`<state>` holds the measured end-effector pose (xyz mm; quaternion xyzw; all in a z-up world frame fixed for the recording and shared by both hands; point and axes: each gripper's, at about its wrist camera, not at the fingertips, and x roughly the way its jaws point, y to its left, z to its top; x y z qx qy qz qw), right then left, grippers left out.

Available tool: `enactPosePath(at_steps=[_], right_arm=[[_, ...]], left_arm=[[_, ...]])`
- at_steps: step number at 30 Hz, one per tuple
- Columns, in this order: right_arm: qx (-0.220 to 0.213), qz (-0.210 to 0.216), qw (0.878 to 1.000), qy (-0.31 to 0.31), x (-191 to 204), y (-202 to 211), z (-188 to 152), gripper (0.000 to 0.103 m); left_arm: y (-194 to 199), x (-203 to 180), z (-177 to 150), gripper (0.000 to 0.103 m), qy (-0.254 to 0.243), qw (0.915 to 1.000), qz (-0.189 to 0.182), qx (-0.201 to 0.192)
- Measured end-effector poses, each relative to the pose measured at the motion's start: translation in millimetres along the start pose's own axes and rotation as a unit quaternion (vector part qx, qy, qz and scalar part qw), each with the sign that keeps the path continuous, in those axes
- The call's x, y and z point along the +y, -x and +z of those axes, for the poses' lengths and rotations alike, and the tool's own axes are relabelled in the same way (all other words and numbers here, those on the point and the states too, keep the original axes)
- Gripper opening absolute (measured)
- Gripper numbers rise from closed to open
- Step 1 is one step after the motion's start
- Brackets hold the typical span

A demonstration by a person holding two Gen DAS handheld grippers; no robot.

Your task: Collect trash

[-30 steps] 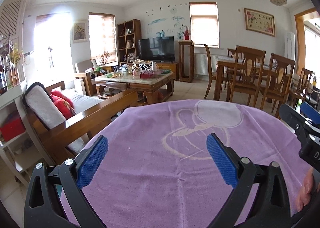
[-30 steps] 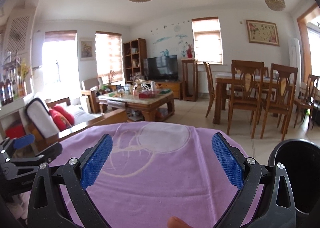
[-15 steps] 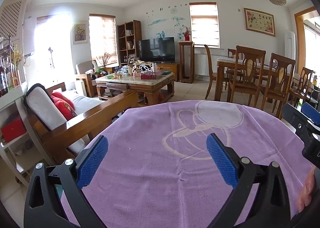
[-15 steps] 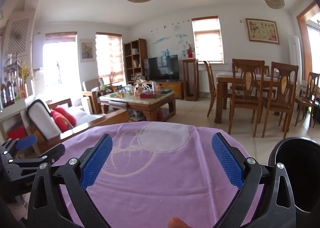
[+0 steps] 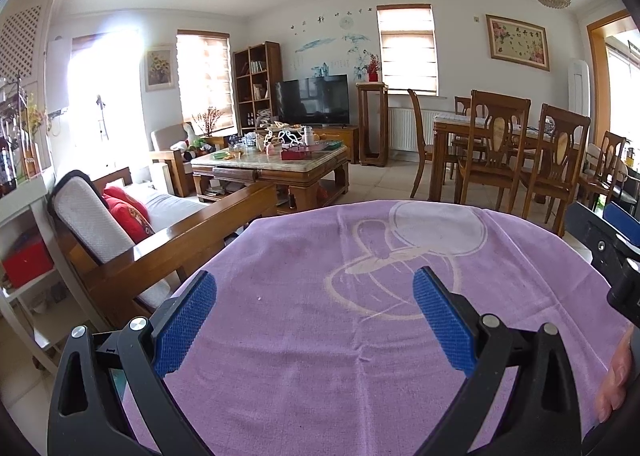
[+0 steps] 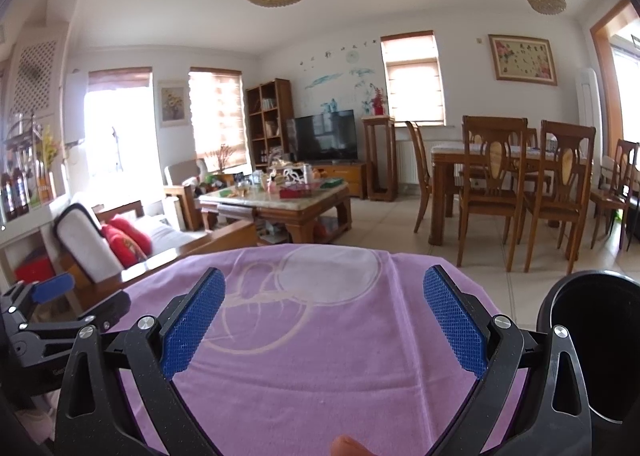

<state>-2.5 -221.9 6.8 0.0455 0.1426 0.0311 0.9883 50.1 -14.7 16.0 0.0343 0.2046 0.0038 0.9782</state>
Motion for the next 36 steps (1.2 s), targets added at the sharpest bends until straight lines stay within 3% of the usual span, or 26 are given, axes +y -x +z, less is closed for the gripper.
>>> enactPosePath(at_steps=[36], right_arm=[[0.002, 0.0, 1.0, -0.008, -0.8, 2.4, 1.9, 0.098]], left_arm=[[0.2, -1.6, -0.6, 0.098, 0.0, 1.0, 0.0, 0.002]])
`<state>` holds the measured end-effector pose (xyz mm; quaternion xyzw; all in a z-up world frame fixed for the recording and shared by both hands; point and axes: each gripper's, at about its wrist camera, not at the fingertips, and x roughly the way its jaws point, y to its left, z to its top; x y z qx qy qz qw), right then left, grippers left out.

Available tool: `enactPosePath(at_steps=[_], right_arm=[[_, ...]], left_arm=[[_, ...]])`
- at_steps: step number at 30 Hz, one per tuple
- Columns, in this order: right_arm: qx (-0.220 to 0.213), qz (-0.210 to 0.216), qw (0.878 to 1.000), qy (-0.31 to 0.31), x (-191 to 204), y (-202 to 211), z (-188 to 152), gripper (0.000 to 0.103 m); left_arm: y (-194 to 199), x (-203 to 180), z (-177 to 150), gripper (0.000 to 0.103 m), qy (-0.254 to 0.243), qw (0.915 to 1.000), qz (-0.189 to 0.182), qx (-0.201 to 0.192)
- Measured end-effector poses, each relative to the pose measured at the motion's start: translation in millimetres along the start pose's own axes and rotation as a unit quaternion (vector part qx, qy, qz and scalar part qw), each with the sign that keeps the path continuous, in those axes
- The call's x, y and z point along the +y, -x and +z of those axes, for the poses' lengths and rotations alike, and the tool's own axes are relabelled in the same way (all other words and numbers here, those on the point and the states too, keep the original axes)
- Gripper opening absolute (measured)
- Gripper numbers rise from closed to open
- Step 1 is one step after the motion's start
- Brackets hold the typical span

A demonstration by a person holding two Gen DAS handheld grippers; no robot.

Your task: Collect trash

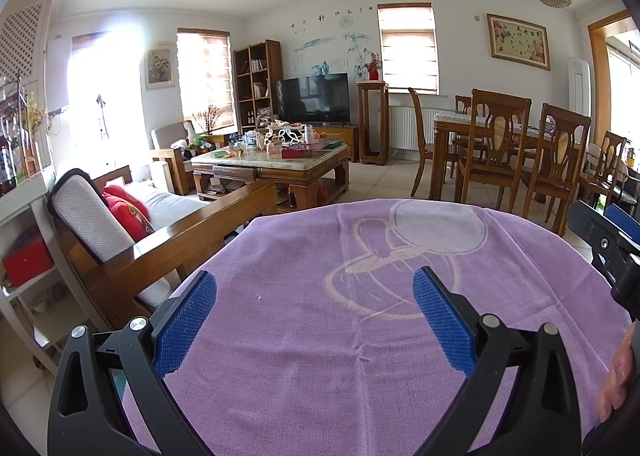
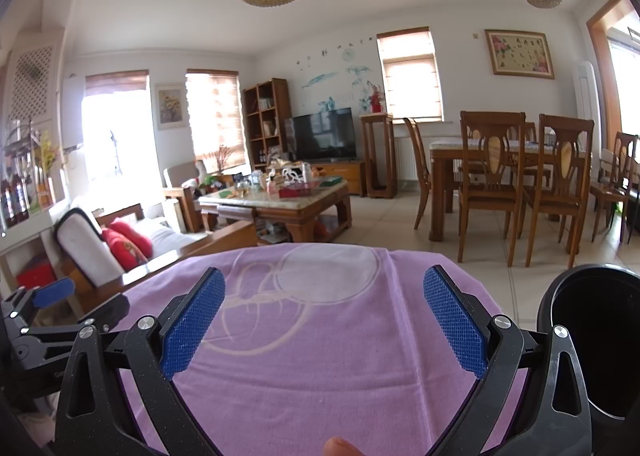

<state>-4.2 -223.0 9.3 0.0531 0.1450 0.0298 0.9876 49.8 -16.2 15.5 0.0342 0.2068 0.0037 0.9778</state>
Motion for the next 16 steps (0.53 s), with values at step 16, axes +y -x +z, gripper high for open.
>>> enactPosePath(at_steps=[16], right_arm=[[0.001, 0.001, 1.0, -0.004, 0.1, 1.4, 3.0, 0.098]], left_arm=[[0.4, -3.0, -2.3, 0.098, 0.001, 1.0, 0.002, 0.004]])
